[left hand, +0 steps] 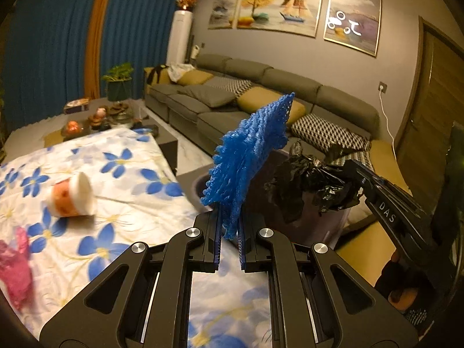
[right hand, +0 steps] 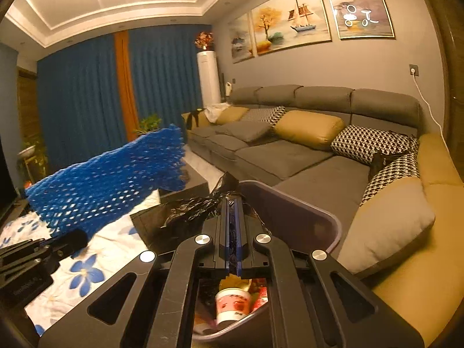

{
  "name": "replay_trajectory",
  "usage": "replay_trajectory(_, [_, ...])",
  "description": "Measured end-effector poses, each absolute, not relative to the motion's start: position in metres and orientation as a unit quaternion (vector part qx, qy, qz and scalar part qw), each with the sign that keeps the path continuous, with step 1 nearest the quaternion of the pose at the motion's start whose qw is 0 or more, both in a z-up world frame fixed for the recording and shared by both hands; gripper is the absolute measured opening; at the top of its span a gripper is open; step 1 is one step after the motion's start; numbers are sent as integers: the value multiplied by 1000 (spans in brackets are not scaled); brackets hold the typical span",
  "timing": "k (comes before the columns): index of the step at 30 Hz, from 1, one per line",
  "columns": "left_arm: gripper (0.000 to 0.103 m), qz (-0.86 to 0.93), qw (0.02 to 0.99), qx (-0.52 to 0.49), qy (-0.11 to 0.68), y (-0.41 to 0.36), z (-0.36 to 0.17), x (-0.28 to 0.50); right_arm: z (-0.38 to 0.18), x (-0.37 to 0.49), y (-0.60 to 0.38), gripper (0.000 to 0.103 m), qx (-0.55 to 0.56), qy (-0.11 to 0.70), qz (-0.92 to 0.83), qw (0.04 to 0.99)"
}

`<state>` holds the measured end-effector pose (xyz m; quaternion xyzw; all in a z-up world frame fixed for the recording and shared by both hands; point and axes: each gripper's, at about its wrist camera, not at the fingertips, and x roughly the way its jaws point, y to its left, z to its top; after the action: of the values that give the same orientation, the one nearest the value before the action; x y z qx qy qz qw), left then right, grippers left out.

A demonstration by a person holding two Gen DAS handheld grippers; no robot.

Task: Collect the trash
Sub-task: 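Carry the black bag and mesh sleeve over the grey bin and open both tools, then move both open tools back over the remaining trash on the bed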

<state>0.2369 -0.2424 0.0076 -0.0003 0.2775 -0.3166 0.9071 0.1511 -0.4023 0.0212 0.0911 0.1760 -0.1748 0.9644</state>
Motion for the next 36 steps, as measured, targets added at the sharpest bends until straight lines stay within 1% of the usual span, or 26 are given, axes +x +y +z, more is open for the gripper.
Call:
replay_trajectory(10, [9, -335, 892, 27, 300, -288, -6, 256, 13, 166, -418, 4, 97, 189, -182, 960])
replay_trajectory(19, [9, -358, 878, 18, 319, -302, -12, 265, 6, 171, -429, 4, 109, 190, -173, 960])
replay_trajectory(21, [12, -365, 874, 21, 321, -303, -14, 267, 5, 172, -430, 4, 110, 190, -172, 960])
replay_trajectory(22, [17, -368, 871, 20, 324, -304, -16, 268, 5, 172, -430, 4, 111, 190, -171, 960])
replay_trajectory(23, [25, -370, 870, 19, 327, -303, -17, 270, 4, 173, -432, 4, 112, 190, -171, 960])
replay_trajectory(24, [31, -370, 869, 18, 328, -303, -18, 270, 4, 173, -433, 5, 113, 191, -173, 960])
replay_trajectory(26, [53, -364, 873, 18, 324, -300, -21, 270, 4, 172, -434, 14, 116, 190, -175, 959])
replay_trajectory(27, [56, -360, 876, 18, 321, -298, -21, 270, 4, 172, -436, 28, 118, 190, -178, 958])
replay_trajectory(28, [58, -357, 877, 17, 320, -296, -22, 270, 4, 171, -437, 38, 121, 187, -181, 958])
replay_trajectory(30, [66, -346, 881, 14, 322, -290, -22, 269, 3, 166, -439, 40, 127, 186, -182, 957])
replay_trajectory(31, [72, -339, 885, 9, 320, -285, -21, 268, 3, 165, -439, 45, 128, 186, -183, 957])
replay_trajectory(33, [79, -321, 895, 1, 309, -274, -19, 265, 4, 161, -437, 53, 126, 184, -184, 957])
replay_trajectory(35, [82, -295, 908, -6, 297, -258, -16, 258, 5, 155, -431, 60, 120, 179, -185, 959])
replay_trajectory(36, [83, -276, 916, -6, 292, -248, -15, 255, 6, 151, -427, 65, 117, 176, -184, 960])
